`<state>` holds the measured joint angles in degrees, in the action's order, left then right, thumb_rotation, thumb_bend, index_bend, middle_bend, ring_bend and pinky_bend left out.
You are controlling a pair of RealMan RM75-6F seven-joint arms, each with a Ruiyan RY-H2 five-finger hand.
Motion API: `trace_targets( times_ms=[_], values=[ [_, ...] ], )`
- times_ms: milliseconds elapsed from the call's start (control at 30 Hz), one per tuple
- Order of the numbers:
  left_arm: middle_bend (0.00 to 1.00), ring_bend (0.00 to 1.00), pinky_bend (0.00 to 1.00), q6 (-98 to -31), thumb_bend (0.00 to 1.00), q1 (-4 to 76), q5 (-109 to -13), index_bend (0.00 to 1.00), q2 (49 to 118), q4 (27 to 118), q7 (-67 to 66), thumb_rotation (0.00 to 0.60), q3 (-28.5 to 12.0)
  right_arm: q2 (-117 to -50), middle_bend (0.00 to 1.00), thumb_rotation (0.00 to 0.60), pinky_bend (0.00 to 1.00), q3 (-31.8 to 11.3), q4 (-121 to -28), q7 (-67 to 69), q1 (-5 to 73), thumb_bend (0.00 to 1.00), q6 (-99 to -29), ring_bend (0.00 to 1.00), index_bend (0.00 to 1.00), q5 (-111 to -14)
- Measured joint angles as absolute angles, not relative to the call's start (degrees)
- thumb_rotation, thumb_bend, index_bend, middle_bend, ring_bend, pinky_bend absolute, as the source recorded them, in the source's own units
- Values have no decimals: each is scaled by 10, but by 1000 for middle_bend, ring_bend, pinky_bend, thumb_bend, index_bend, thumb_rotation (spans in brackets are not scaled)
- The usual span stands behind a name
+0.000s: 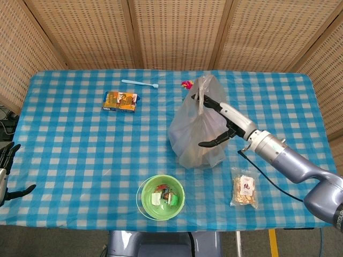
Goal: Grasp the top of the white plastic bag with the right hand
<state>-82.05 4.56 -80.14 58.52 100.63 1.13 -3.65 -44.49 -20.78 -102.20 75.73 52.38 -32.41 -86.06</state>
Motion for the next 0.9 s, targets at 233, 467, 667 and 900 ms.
trace_targets(
  times_ms=[233,467,667,900],
  values=[
    [0,0,0,-814,0,47,-794,0,582,1001,21,600,-39,-459,57,600,0,-207,-1002,728,555,0,-281,0,111,-838],
    [0,0,0,-813,0,48,-789,0,581,999,27,600,-41,-475,107,600,0,-211,-993,703,569,0,-257,0,147,-785],
    [0,0,0,-812,0,49,-788,0,581,1000,25,600,-41,-496,155,600,0,-238,-991,782,574,0,-249,0,174,-762],
    [0,0,0,-810,0,50,-782,0,581,1000,24,600,-43,-526,180,600,0,-279,-972,880,576,0,-245,33,176,-752]
  ],
)
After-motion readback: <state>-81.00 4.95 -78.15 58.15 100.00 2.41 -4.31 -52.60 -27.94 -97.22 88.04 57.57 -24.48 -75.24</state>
